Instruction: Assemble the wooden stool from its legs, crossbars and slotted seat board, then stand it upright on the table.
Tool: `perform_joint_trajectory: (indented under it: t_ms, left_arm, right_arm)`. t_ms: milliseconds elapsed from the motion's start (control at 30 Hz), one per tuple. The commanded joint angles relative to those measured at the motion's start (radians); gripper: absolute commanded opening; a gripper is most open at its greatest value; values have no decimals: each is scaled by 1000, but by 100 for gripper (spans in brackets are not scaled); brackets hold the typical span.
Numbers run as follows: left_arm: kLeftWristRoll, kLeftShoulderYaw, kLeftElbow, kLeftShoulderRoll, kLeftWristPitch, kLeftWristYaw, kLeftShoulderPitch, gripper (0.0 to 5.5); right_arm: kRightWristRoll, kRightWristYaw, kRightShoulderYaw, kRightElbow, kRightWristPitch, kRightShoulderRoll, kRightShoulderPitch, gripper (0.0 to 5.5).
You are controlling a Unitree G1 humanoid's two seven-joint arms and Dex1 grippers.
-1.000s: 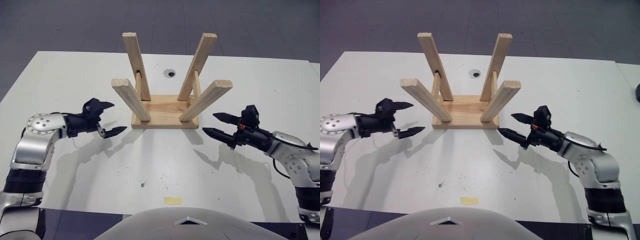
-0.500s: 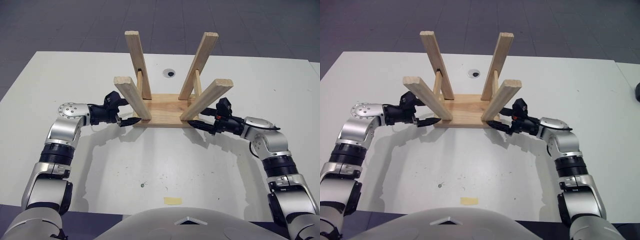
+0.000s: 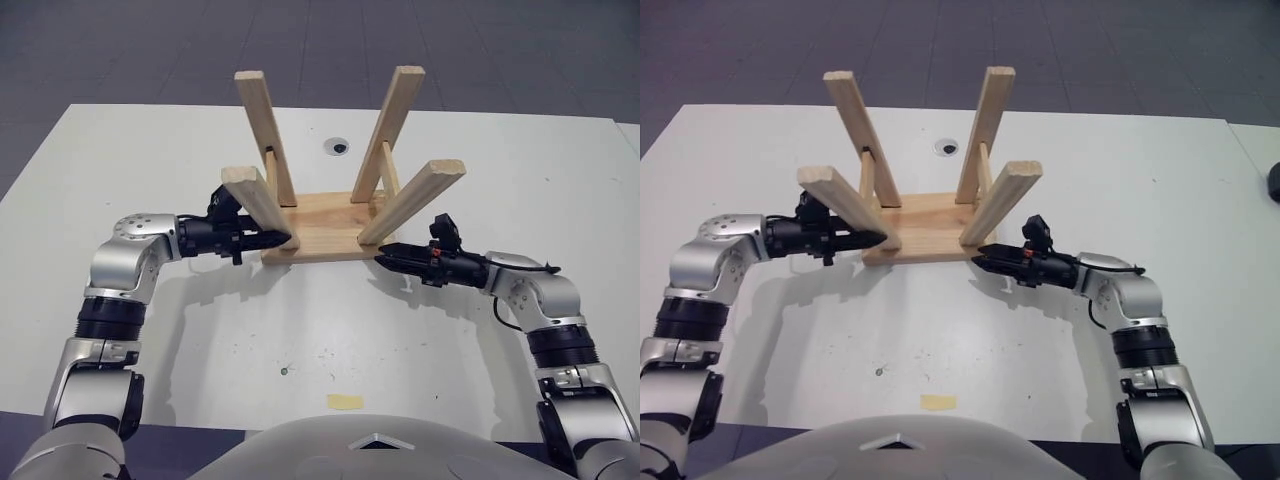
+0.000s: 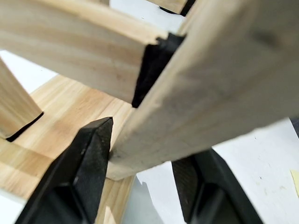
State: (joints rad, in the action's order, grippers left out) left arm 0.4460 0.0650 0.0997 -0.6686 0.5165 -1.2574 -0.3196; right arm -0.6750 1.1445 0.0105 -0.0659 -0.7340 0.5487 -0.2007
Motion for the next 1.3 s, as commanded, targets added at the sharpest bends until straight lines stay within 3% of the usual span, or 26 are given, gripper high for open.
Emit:
perform_joint_trajectory:
  t_ms: [33,233,400,567,800,933,1033,1300]
  left_arm:
    - [28,-10,-53,-60,65,-27,81,174]
    - [36,-7,-74,-30,65,15,84,172]
    - [21,49,-103,9,44,16,54,171]
    - [-7,129,-142,8,8,-27,30,164]
    - [-41,148,-84,-13,-46,-50,-4,154]
    - [-66,151,-31,-8,-81,-41,-23,148]
    - [-77,155,-6,-7,-72,-27,-42,213]
    - [-91,148,30,0,-82,-21,-55,355]
  right_arm:
    - [-119,-45,-85,139,-119,16,81,100]
    - [-97,-116,-96,178,-102,2,131,5]
    - [-48,-156,-117,118,-38,16,99,73]
    - [8,-78,-100,74,23,90,69,150]
    - [77,28,-65,24,116,132,14,267]
    - [88,32,-42,19,156,90,-15,334]
    - [98,44,-10,-10,158,70,-44,379]
    - [124,57,49,-46,147,52,-55,248]
